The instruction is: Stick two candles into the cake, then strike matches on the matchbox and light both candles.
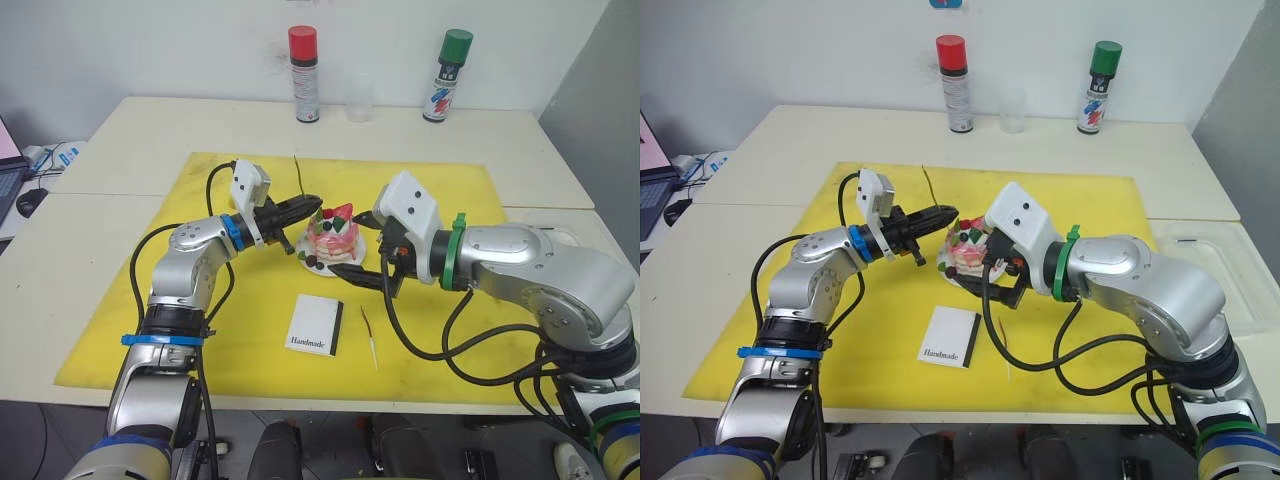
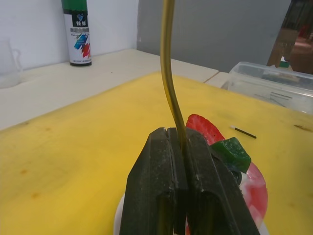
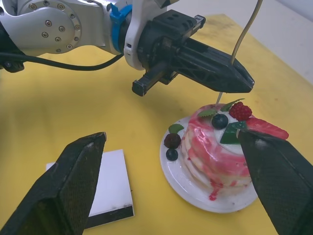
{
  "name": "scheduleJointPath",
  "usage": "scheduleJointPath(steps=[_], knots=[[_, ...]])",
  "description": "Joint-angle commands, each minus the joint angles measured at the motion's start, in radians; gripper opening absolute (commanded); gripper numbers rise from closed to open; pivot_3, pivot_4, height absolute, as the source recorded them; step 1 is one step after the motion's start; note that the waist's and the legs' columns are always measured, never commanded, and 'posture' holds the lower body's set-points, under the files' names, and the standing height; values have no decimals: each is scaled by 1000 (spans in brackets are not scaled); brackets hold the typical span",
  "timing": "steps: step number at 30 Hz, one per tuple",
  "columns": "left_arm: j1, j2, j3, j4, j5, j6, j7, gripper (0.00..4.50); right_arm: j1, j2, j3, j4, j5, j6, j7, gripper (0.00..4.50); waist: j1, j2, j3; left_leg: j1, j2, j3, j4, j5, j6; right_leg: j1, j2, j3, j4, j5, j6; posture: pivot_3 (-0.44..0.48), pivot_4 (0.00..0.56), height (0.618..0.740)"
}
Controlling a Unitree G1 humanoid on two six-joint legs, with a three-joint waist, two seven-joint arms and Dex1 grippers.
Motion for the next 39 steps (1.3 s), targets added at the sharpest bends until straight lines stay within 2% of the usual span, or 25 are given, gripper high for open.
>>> scheduleJointPath(steps=[1,7,18,33,39], knots=[[21,-16,-3,23,18,-61,-17,0,-1,5,-26,-33,-7,-4,-3,4487,0,0,0,0,0,0,0,0,0,0,0,0,0,0,0,0,150,704],[49,-51,-3,86,37,-143,-15,0,3,14,-26,-32,-6,-2,-4,4487,0,0,0,1,0,0,0,0,0,1,0,0,1,0,0,0,150,704],[67,-62,0,97,34,-154,-8,0,16,14,-19,-38,-16,-15,-2,4487,0,0,0,2,0,-1,0,0,0,2,0,0,1,0,0,0,150,704],[42,-36,59,52,3,-112,7,4468,28,47,-11,-36,-43,-29,-3,4500,0,0,0,2,0,-1,0,0,0,2,0,-1,1,0,0,0,150,704],[45,-5,67,20,-3,-101,-10,4468,22,65,-13,-23,-70,-47,-14,4500,-1,0,0,2,0,-1,0,0,0,2,0,-1,1,0,0,0,150,704]])
